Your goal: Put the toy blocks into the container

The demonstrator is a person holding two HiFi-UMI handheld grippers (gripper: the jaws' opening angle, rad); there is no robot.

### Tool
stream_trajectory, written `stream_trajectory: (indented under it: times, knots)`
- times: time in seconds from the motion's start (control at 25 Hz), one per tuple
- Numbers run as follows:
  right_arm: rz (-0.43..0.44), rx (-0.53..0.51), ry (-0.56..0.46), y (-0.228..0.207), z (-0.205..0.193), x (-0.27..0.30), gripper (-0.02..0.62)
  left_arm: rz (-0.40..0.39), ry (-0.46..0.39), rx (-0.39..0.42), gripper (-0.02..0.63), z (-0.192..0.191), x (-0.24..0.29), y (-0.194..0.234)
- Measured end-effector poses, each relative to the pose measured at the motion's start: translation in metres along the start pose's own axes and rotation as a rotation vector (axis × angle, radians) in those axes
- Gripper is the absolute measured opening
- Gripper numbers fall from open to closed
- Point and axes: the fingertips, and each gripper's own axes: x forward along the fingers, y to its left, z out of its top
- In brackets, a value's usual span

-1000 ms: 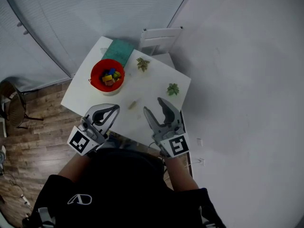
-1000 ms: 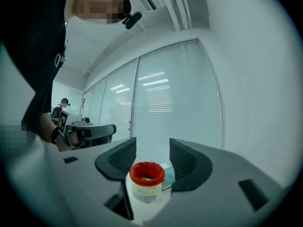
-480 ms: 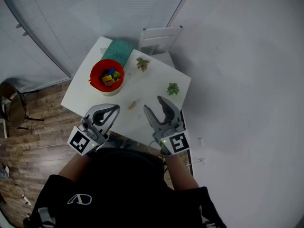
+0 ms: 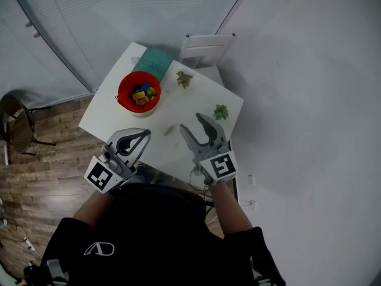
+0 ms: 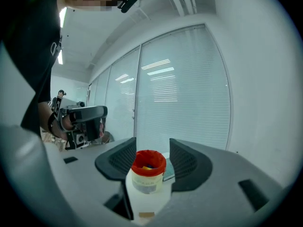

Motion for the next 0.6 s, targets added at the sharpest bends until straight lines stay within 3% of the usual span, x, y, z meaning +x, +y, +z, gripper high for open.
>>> stream_trajectory:
  times: [0.32,0.6]
  knots:
    - [0.083,-0.055,0.094,-0.002,-0.032,0.035,0.23,0.025,0.001,-0.004,0.006,0.0,-0.01,0.003]
    - [0.245,-0.258,0.339,0.012,-0.101,0.068,0.23,0.059,0.008,-0.006,0.006,-0.003,-0.022,0.006]
